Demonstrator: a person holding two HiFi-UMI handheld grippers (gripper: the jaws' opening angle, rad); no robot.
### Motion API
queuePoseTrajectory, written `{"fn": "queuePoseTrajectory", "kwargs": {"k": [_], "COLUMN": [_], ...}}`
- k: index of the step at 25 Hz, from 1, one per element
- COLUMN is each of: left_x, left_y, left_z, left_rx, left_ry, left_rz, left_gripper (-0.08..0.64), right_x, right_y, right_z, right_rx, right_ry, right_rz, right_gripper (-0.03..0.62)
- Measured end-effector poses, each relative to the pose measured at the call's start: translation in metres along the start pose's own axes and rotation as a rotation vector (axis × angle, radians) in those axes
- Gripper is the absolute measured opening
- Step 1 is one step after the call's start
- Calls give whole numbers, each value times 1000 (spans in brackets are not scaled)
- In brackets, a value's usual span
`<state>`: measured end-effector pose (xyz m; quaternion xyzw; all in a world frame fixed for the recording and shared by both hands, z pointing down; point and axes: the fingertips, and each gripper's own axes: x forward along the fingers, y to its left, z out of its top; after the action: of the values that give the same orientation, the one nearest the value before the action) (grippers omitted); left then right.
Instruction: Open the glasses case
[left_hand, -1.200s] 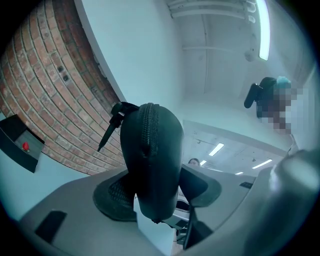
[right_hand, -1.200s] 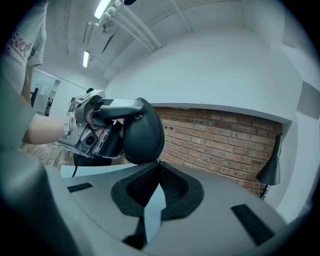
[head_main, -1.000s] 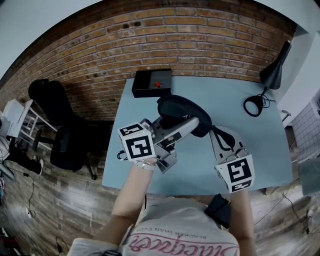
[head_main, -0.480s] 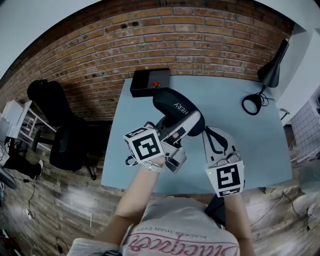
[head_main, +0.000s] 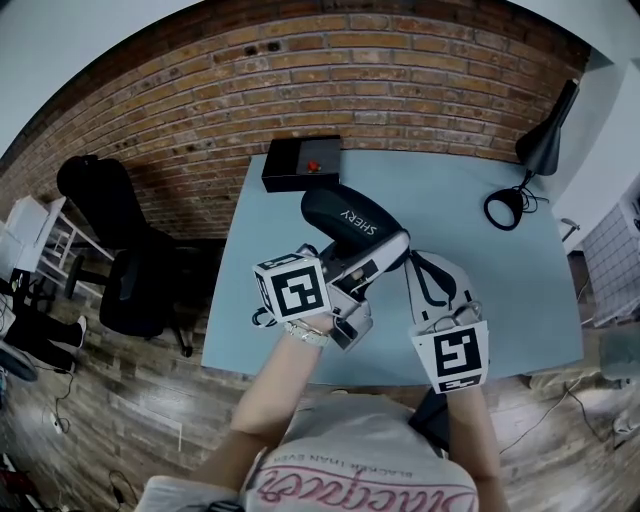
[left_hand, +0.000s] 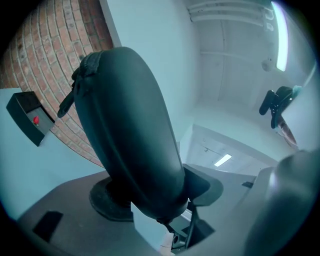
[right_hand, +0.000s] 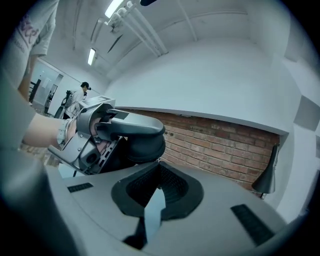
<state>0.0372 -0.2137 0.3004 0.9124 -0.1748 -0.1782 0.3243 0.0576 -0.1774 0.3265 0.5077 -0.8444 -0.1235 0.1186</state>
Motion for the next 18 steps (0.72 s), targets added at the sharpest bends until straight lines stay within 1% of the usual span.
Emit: {"fn": "queuePoseTrajectory", "kwargs": {"k": [3, 5, 7, 9, 10, 11, 13, 15, 18], "left_x": [-1, -2, -2, -2, -2, -3, -2, -1, 1], "left_y": [-7, -12, -18, -22, -23, -23, -24, -23, -21], "left_z": [-4, -8, -15, -20, -20, -19, -14, -9, -3], "left_rx": [51, 93, 139, 172, 184, 195, 220, 231, 209], "left_ry": [58, 116, 180, 225, 234, 232, 206, 167, 131], "left_rz": [-45, -77, -107, -123, -126, -126, -115, -90, -63], "left_gripper": [293, 291, 284, 278, 278, 278, 282, 288, 297], "right_x": [-4, -7, -9, -11, -12, -13, -13, -12, -11], "right_y": [3, 3, 0, -1, 1, 3, 6, 5, 5], "right_z": [1, 1, 0, 0, 0, 0, 0, 0, 0], "right_rx": [-18, -21, -15, -30, -42, -52, -52, -48, -53], "right_ry": [-9, -2, 4, 10, 14, 17, 18, 14, 3], "right_rz": [65, 109, 134, 169, 188, 200, 189, 153, 93], "right_gripper": [18, 18, 18, 18, 18, 18, 18, 18, 18]}}
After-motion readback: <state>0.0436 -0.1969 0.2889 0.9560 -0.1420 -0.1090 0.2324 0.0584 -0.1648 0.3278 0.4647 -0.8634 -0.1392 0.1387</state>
